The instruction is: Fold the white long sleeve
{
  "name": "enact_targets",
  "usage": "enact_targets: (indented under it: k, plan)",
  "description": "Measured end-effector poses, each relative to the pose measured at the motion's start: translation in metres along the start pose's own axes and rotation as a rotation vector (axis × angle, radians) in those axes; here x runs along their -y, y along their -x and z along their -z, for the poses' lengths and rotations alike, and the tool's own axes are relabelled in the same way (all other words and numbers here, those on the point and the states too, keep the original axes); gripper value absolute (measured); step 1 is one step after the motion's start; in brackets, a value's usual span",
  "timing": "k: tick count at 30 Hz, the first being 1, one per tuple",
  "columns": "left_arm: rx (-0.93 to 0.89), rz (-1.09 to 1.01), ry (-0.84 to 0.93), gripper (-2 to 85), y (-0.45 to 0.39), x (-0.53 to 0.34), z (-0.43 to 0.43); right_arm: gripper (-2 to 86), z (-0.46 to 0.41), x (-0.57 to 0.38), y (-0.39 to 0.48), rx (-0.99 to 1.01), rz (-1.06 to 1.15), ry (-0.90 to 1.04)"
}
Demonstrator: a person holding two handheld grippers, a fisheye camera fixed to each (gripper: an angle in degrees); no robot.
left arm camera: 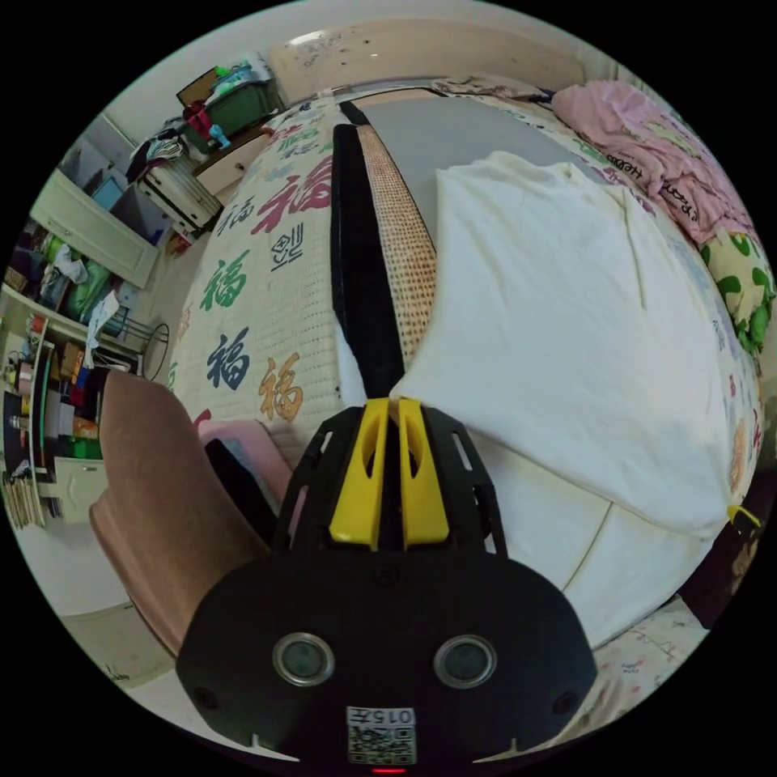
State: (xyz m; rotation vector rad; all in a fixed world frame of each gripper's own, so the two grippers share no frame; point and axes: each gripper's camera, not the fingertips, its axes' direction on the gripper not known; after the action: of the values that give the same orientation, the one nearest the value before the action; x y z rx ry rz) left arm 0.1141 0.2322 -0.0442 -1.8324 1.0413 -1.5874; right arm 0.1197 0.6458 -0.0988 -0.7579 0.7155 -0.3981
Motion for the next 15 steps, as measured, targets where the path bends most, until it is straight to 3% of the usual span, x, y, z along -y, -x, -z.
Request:
enact_targets:
  k: [4,6,8,11,15]
  plan:
    - [-0.084,0.035,-0.009,1.0,0.016,-0.003,0.006,0.9,0.014,0.004,-0.002,-0.043,-0.030,-0.043]
    - [-0.083,0.016,-0.033,1.0,0.018,-0.006,0.013,2.3,0.031,0.004,0.010,-0.001,0.065,-0.115]
    - [-0.072,0.000,-0.040,1.0,0.017,-0.008,0.014,4.8,0.043,0.003,0.050,0.012,0.318,-0.154]
    - [-0.047,-0.013,-0.010,1.0,0.016,-0.008,0.005,6.3,0.019,0.002,0.108,-0.045,0.649,0.012]
    - [-0.049,-0.012,-0.001,0.9,0.021,-0.009,-0.003,8.4,-0.034,-0.003,0.138,-0.295,0.804,0.171]
